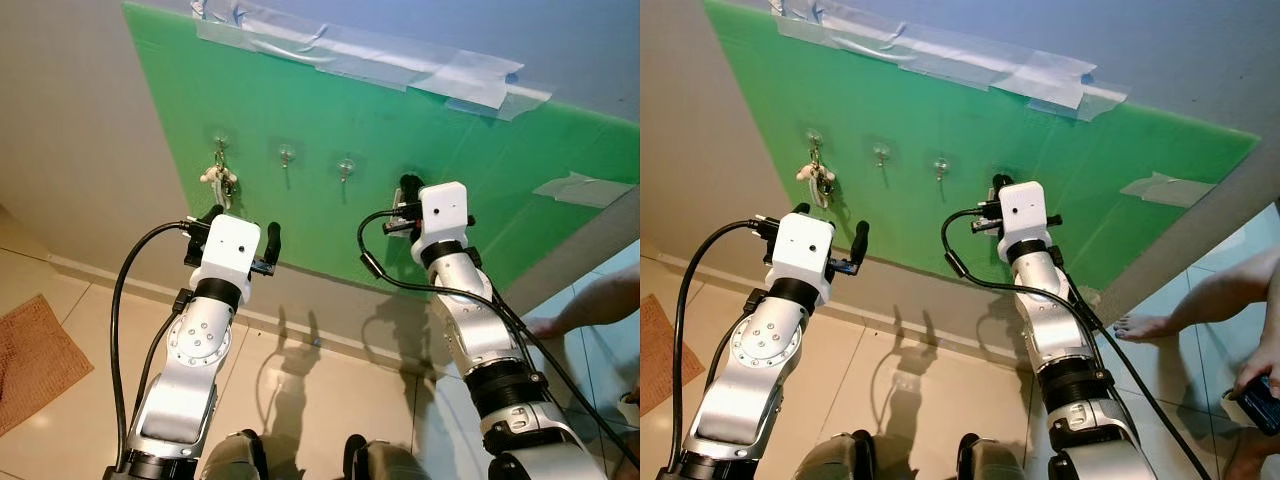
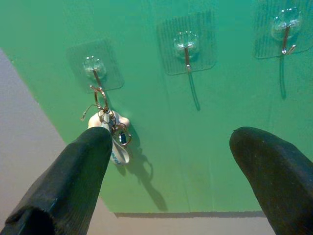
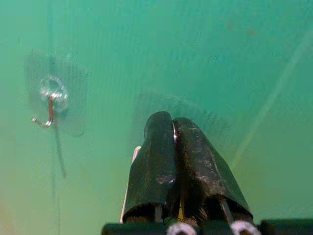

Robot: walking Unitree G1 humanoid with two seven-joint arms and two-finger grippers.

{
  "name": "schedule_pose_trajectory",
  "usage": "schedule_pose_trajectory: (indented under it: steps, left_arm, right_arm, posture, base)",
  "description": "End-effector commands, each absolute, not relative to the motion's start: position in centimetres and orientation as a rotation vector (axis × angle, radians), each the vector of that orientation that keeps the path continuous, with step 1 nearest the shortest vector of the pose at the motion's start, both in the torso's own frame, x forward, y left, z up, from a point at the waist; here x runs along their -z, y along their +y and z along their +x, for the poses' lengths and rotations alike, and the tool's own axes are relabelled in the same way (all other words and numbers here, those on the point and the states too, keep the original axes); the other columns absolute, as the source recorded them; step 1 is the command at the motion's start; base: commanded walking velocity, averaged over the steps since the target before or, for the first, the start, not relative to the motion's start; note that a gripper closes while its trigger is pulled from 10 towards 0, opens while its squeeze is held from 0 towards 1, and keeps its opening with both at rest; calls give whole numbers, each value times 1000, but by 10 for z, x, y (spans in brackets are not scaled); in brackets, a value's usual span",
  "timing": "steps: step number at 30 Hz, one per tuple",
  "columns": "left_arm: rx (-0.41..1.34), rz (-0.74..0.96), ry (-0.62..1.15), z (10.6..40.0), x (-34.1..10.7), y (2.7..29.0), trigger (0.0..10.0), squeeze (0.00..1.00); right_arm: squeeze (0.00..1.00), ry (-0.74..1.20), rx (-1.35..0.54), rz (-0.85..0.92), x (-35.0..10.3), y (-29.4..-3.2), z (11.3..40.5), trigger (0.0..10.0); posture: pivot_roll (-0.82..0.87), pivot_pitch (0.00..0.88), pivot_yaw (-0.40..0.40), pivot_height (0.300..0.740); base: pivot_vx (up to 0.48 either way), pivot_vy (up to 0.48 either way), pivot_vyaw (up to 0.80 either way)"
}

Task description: Setting the table

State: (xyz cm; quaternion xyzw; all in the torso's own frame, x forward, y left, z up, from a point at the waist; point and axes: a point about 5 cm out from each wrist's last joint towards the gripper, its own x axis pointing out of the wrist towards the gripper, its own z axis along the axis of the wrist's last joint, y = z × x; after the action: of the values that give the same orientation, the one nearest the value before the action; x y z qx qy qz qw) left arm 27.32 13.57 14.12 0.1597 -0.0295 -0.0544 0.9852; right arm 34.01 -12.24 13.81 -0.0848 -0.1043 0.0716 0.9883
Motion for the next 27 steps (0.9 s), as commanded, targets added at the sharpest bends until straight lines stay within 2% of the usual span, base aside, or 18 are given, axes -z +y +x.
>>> schedule_pose_trajectory:
  steps: [1, 27]
  left_arm:
    - [114, 332, -61, 271, -142, 134, 10000, 0]
    - [101, 338, -62, 270, -143, 137, 10000, 0]
  right_arm:
    - [0, -231, -131, -178, -141, -127, 338, 10000]
    - [0, -125, -181, -105, -128, -122, 349, 10000]
  posture:
    - [23, 156, -71, 740]
    - [34, 170, -69, 740]
  base:
    - [0, 0, 0]
    - [0, 0, 0]
